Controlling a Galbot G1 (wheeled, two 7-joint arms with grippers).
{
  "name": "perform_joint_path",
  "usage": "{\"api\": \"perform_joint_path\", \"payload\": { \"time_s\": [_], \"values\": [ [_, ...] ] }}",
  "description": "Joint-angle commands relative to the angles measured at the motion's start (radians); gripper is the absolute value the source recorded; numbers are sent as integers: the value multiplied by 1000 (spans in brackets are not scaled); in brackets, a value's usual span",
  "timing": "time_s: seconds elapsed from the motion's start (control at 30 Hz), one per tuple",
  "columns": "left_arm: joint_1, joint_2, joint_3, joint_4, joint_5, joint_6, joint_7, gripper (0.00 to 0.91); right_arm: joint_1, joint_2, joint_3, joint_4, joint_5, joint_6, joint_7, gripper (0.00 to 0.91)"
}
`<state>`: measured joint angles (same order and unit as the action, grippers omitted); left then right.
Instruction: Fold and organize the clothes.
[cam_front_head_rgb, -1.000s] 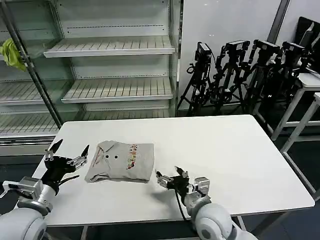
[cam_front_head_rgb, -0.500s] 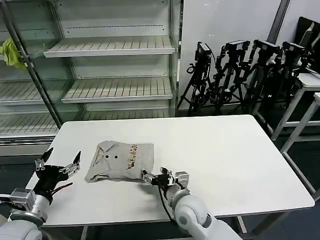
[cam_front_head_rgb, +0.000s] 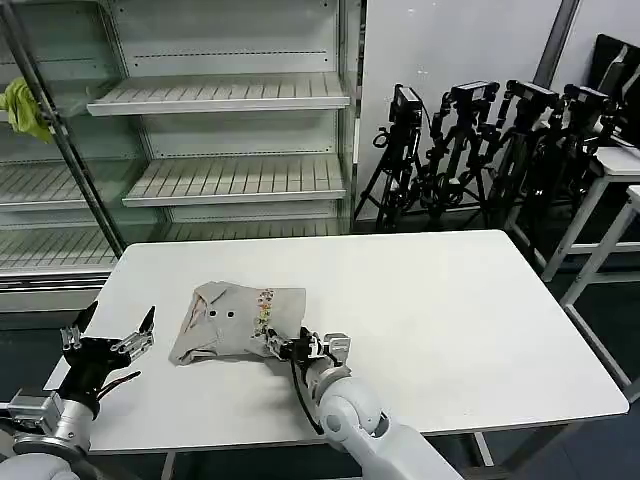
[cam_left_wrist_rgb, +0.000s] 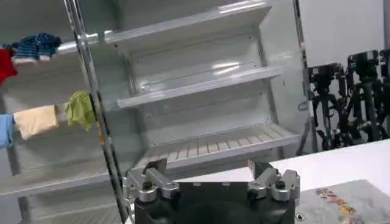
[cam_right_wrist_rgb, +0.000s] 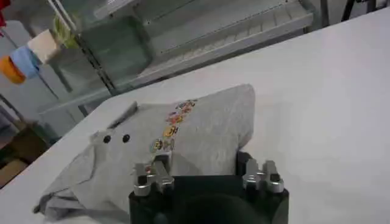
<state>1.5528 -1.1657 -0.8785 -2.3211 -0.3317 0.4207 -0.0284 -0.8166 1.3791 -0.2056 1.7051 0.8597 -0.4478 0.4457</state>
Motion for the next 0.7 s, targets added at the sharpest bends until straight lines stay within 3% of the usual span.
{"api": "perform_joint_path", "payload": {
  "time_s": [0.03,0.3,0.57,0.7],
  "values": [
    [11,-12,-10,-9,2,-6,0,907,6,25,-9,-26,-9,-7,-3,0],
    [14,-14,-9,-9,2,-13,0,907,-14,-34,11,29,-12,-8,-3,0],
    [11,-13,8,-10,4,-14,0,907,-41,-182,58,141,26,-29,-3,0],
    [4,-15,29,-9,9,-14,0,907,-55,-320,87,223,50,-45,-1,0]
  ]
}}
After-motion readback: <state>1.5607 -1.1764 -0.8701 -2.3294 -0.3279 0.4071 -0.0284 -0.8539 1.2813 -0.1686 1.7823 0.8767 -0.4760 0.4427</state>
